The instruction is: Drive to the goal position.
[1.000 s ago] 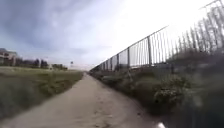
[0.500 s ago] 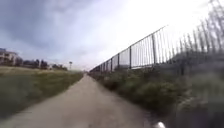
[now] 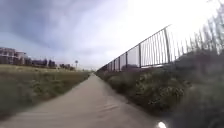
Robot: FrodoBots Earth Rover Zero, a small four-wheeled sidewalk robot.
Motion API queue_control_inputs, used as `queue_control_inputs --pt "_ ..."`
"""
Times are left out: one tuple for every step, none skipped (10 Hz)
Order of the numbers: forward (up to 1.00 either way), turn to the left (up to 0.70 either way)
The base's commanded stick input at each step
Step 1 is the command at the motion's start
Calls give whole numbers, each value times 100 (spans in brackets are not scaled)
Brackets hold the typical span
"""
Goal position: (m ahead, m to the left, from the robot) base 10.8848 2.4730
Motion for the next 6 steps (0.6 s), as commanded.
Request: queue_control_inputs --pt "100 0" --pt "100 0" --pt "100 20" --pt "100 40" --pt "100 31" --pt "100 15"
